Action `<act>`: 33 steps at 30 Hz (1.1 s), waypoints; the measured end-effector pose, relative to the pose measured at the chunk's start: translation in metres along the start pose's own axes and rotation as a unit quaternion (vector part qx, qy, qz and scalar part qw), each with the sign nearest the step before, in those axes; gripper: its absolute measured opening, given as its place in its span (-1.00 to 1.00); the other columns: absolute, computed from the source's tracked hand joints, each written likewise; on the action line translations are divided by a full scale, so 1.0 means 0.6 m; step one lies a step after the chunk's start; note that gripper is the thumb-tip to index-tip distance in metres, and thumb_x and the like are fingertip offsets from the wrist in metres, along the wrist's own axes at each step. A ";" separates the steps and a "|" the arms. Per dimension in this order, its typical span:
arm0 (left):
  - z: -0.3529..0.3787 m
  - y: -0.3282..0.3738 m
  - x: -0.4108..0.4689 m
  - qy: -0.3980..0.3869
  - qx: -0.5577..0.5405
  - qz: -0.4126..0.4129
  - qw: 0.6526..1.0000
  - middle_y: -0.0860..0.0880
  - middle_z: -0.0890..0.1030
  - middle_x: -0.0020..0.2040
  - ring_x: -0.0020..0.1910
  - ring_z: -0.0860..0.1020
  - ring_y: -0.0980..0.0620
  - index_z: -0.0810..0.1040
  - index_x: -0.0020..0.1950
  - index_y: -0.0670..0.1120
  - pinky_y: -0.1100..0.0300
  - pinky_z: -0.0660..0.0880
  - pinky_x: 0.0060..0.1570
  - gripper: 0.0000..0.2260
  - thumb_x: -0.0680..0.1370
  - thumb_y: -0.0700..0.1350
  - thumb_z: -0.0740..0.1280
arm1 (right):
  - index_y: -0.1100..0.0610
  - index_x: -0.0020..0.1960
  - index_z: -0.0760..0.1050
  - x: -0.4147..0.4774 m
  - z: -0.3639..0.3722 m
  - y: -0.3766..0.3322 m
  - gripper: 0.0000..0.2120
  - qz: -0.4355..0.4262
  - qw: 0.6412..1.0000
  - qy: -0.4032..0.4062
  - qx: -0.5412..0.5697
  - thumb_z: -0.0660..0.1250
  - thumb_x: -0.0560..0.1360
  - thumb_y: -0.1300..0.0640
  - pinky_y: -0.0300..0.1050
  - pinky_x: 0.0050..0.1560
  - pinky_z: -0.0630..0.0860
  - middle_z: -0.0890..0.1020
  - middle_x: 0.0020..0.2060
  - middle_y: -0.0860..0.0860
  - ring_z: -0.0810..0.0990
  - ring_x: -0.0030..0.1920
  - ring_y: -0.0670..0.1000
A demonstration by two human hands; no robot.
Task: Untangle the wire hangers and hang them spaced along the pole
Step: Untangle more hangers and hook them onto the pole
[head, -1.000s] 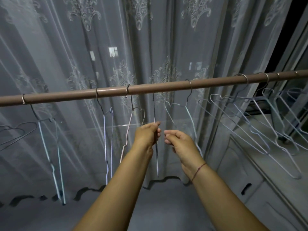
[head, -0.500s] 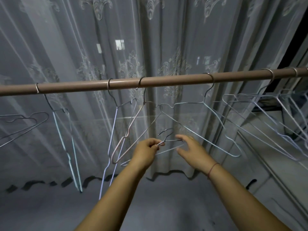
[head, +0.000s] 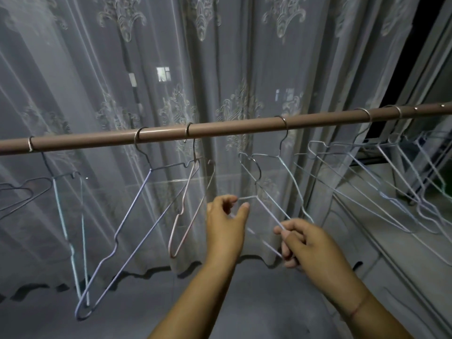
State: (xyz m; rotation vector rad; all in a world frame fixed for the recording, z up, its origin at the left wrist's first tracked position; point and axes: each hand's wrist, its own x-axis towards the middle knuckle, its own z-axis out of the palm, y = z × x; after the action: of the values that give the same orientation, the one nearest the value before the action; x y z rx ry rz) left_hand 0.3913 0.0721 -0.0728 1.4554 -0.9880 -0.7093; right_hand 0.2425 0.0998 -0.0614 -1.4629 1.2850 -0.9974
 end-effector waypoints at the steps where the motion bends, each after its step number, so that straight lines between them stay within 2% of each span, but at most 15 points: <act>1: 0.008 0.014 -0.008 -0.017 -0.031 0.000 0.999 -0.03 0.59 -0.04 -0.10 0.54 0.11 0.56 -0.05 -0.01 0.33 0.47 -0.05 -0.90 0.46 -0.11 0.41 | 0.13 -0.11 0.54 -0.002 -0.002 -0.012 -0.83 -0.007 1.000 0.010 0.014 0.18 0.54 0.25 -0.28 -0.46 0.46 0.50 -0.47 0.04 0.47 -0.45 -0.09; 3: 0.024 0.044 -0.019 -0.092 -0.081 -0.001 0.992 0.02 0.63 -0.19 -0.23 0.55 0.19 0.61 -0.10 -0.08 0.43 0.45 -0.20 -0.94 0.48 -0.11 0.39 | 0.12 -0.09 0.54 -0.002 -0.003 -0.037 -0.83 -0.029 0.999 0.024 0.033 0.17 0.55 0.24 -0.24 -0.41 0.52 0.51 -0.44 0.07 0.50 -0.40 -0.02; 5: 0.037 0.072 -0.019 -0.146 -0.117 0.009 0.982 0.04 0.61 -0.32 -0.33 0.54 0.24 0.62 -0.16 -0.10 0.45 0.43 -0.27 -0.91 0.51 -0.14 0.35 | 0.05 -0.14 0.52 0.007 -0.001 -0.059 -0.79 -0.051 0.996 0.036 0.056 0.16 0.55 0.24 -0.16 -0.34 0.55 0.51 -0.43 0.07 0.50 -0.38 0.00; 8: 0.047 0.108 -0.001 -0.134 -0.145 0.006 0.980 0.04 0.56 -0.39 -0.44 0.50 0.28 0.62 -0.13 -0.13 0.47 0.40 -0.38 -0.91 0.53 -0.18 0.33 | 0.06 -0.09 0.52 0.033 0.005 -0.086 -0.78 -0.064 0.994 0.050 0.069 0.13 0.56 0.25 -0.13 -0.33 0.53 0.52 -0.46 0.02 0.51 -0.37 -0.02; 11: 0.050 0.130 0.025 -0.112 -0.153 -0.013 0.982 0.08 0.50 -0.50 -0.53 0.42 0.23 0.59 -0.21 -0.12 0.39 0.39 -0.43 -0.88 0.52 -0.20 0.33 | 0.06 -0.22 0.51 0.059 0.014 -0.106 -0.71 -0.060 0.993 0.049 0.084 0.11 0.55 0.28 -0.05 -0.31 0.51 0.52 -0.48 0.00 0.53 -0.35 0.04; 14: 0.052 0.137 0.044 -0.104 -0.130 -0.048 0.985 0.01 0.53 -0.42 -0.44 0.46 0.12 0.60 -0.18 -0.12 0.31 0.43 -0.38 -0.90 0.52 -0.18 0.33 | 0.05 -0.19 0.52 0.078 0.023 -0.112 -0.73 -0.048 0.996 0.035 0.071 0.10 0.54 0.26 -0.03 -0.27 0.58 0.54 -0.41 0.03 0.55 -0.33 0.04; 16: 0.055 0.133 0.053 -0.104 -0.110 -0.065 0.986 -0.01 0.53 -0.42 -0.45 0.46 0.12 0.60 -0.21 -0.09 0.37 0.43 -0.43 -0.87 0.52 -0.17 0.32 | 0.05 -0.13 0.52 0.087 0.027 -0.107 -0.75 -0.036 0.997 0.033 0.062 0.10 0.55 0.24 0.01 -0.19 0.62 0.56 -0.38 0.03 0.58 -0.31 0.04; 19: 0.059 0.122 0.057 -0.107 -0.091 -0.079 0.987 -0.02 0.49 -0.45 -0.55 0.42 0.17 0.60 -0.21 -0.12 0.44 0.38 -0.52 -0.86 0.53 -0.20 0.30 | 0.06 -0.12 0.51 0.094 0.032 -0.092 -0.77 -0.019 0.998 0.034 0.041 0.10 0.54 0.24 -0.02 -0.16 0.59 0.58 -0.34 0.03 0.59 -0.27 0.05; 22: 0.061 0.109 0.059 -0.099 -0.087 -0.086 0.987 -0.02 0.51 -0.43 -0.45 0.43 0.11 0.61 -0.15 -0.16 0.38 0.39 -0.47 -0.87 0.54 -0.20 0.29 | 0.08 0.08 0.50 0.092 0.032 -0.078 -0.80 -0.020 0.999 0.049 -0.013 0.15 0.53 0.19 -0.03 -0.06 0.58 0.59 -0.25 -0.03 0.61 -0.16 0.02; 23: 0.059 0.106 0.058 -0.093 -0.086 -0.084 0.988 -0.03 0.55 -0.38 -0.39 0.47 0.09 0.62 -0.11 -0.16 0.35 0.42 -0.40 -0.88 0.54 -0.18 0.29 | 0.09 0.18 0.46 0.090 0.029 -0.075 -0.75 -0.023 0.997 0.053 -0.043 0.16 0.54 0.16 -0.04 -0.05 0.57 0.59 -0.22 -0.05 0.60 -0.14 0.00; 25: 0.051 0.102 0.054 -0.071 -0.064 -0.067 0.993 -0.08 0.65 -0.14 -0.17 0.56 0.06 0.62 0.02 -0.15 0.26 0.48 -0.14 -0.85 0.53 -0.14 0.32 | 0.08 0.32 0.36 0.083 0.024 -0.077 -0.65 -0.029 0.993 0.054 -0.102 0.18 0.54 0.11 -0.19 -0.11 0.50 0.57 -0.06 -0.06 0.56 -0.14 -0.07; 27: 0.036 0.104 0.047 -0.043 -0.038 -0.029 0.998 -0.07 0.65 -0.01 -0.02 0.58 0.05 0.60 0.10 -0.13 0.19 0.49 0.05 -0.81 0.52 -0.12 0.32 | 0.06 0.39 0.26 0.073 0.021 -0.079 -0.56 -0.042 0.990 0.055 -0.127 0.20 0.53 0.09 -0.27 0.03 0.40 0.50 0.20 -0.03 0.53 0.07 -0.06; 29: 0.015 0.111 0.043 -0.009 -0.041 0.025 0.999 -0.03 0.64 -0.04 -0.04 0.58 0.07 0.60 0.08 -0.10 0.21 0.48 0.07 -0.84 0.52 -0.15 0.32 | 0.06 0.42 0.21 0.062 0.021 -0.082 -0.51 -0.074 0.985 0.067 -0.141 0.22 0.53 0.09 -0.22 0.20 0.30 0.37 0.36 0.00 0.40 0.31 -0.02; 33: -0.047 0.119 0.047 0.111 -0.077 0.105 0.985 0.03 0.63 -0.11 -0.12 0.57 0.16 0.61 0.04 -0.08 0.33 0.46 0.00 -0.86 0.51 -0.21 0.32 | 0.07 0.38 0.29 0.035 0.044 -0.092 -0.56 -0.168 0.978 0.078 -0.099 0.23 0.51 0.15 -0.22 0.29 0.28 0.36 0.33 -0.01 0.36 0.34 -0.03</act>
State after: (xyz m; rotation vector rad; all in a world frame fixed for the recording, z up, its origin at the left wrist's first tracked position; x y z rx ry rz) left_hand 0.4162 0.0632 0.0044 1.2434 -0.8765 -0.4487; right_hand 0.2843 0.0840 -0.0143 -1.8273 1.3036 -1.2533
